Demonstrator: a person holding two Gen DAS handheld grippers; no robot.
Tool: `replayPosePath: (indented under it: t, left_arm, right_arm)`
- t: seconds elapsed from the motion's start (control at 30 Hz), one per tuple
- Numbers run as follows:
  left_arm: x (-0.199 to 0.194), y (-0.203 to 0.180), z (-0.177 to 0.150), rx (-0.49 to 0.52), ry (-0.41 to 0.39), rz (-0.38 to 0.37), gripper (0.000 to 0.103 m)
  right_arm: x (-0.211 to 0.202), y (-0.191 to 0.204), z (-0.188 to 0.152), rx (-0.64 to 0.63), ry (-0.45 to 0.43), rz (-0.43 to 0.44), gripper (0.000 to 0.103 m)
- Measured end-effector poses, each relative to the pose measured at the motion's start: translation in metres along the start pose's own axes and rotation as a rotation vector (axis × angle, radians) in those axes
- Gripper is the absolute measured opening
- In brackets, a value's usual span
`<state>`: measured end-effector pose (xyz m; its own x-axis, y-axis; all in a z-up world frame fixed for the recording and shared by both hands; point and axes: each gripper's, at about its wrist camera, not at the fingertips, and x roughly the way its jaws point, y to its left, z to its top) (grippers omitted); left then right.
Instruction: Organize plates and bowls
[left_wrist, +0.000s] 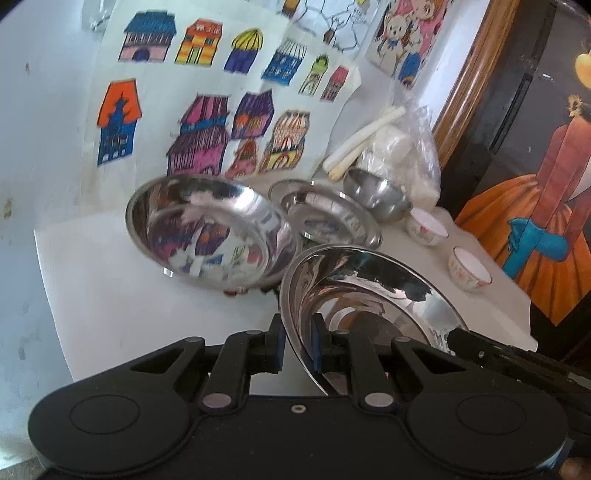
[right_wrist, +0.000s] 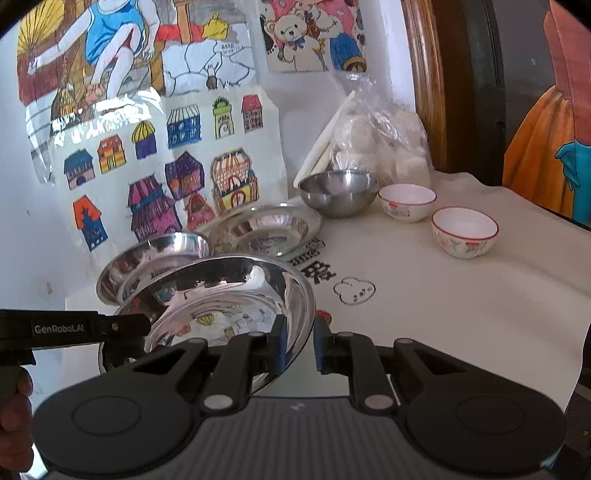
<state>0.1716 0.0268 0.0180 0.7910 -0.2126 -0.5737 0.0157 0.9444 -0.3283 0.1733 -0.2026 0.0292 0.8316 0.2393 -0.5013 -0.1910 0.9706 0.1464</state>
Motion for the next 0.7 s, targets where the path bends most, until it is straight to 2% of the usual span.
replayPosePath:
  t: [0.33,0.6,0.7]
  left_arm:
    - [0.006,0.019,0.031,-0.005,-0.065,0.08,0.015]
    - [0.014,0.051,0.059,-0.019,-0.132,0.171,0.015]
    - [0.02,0.065,0.066,-0.026,-0.13,0.196,0.015]
  right_arm:
    - [0.024,0.021,0.023,-0.052,-0.047,0.065,0.018]
    - [0.068,0.056,0.046,-0.122,-0.03,0.136,0.018]
    - [0.084,0.066,0.057,-0.128,-0.009,0.178,0.018]
